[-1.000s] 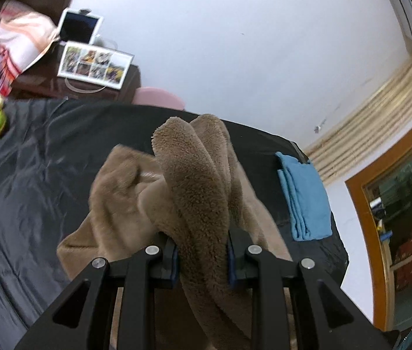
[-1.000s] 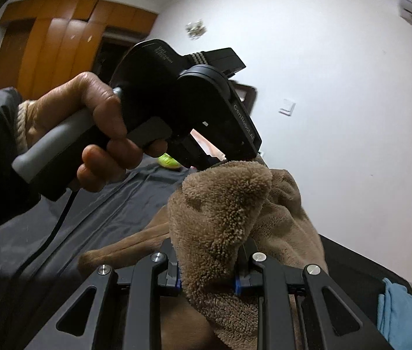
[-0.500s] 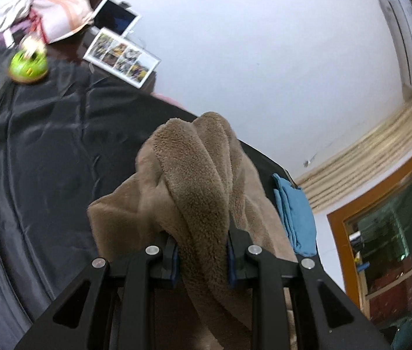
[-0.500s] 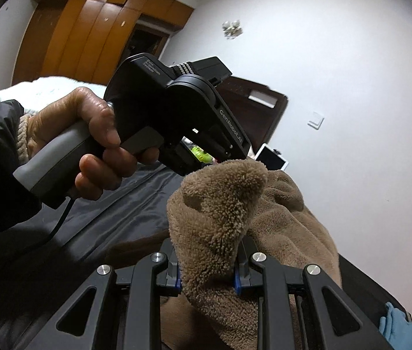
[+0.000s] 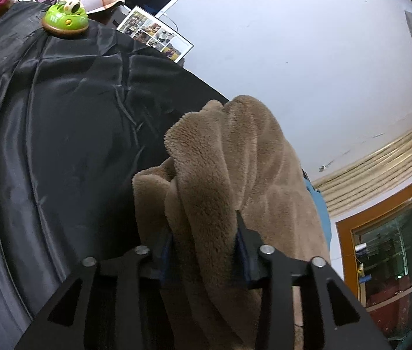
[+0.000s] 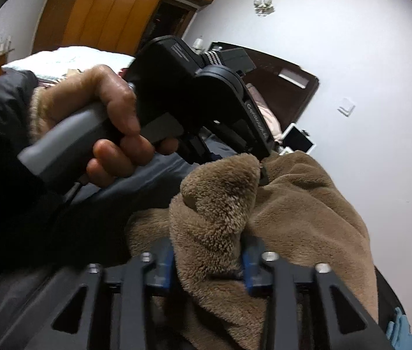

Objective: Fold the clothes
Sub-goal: 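Lay the folded sweatshirt down and open both grippers, then press and smooth the folded brown bundle with both open grippers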

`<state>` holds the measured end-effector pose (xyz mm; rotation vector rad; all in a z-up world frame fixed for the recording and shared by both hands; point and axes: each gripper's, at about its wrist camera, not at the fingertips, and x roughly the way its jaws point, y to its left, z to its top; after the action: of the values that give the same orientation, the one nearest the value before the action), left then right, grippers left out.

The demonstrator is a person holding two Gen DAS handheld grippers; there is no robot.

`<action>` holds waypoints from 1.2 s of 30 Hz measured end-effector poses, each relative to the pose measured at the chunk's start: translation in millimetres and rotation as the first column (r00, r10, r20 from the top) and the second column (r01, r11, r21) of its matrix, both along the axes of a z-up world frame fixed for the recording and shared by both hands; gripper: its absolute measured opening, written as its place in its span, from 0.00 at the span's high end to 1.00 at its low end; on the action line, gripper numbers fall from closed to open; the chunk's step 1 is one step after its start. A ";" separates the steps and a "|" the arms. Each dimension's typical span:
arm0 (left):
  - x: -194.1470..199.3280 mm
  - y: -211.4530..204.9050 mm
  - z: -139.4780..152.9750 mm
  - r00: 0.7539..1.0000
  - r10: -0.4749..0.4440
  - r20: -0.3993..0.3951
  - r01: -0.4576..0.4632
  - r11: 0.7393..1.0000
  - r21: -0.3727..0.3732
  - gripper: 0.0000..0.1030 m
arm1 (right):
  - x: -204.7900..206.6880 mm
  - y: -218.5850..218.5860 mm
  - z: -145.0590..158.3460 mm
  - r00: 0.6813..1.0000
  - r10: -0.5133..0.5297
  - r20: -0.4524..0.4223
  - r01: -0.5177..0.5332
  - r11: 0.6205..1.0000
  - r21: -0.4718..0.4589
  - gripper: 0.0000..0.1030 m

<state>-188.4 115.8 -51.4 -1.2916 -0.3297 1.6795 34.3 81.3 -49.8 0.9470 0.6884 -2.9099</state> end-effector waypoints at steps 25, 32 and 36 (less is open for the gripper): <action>119.8 0.2 83.1 0.945 -0.029 -0.326 0.021 0.999 -0.028 0.23 | 124.8 126.4 39.7 0.941 -0.331 -0.066 0.287 0.889 -0.357 0.36; 129.5 1.0 38.8 0.960 -0.049 -0.274 0.024 0.995 -0.096 0.23 | 124.1 125.0 22.9 0.952 -0.304 0.027 0.294 0.892 -0.342 0.36; 134.5 -6.0 33.5 0.957 -0.044 -0.286 0.018 0.995 -0.096 0.23 | 116.3 128.5 12.6 0.954 -0.288 0.083 0.299 0.893 -0.336 0.36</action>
<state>-53.9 109.9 -17.9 -1.0913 -0.0582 1.8441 150.6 209.8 -37.2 1.1295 0.0176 -3.1048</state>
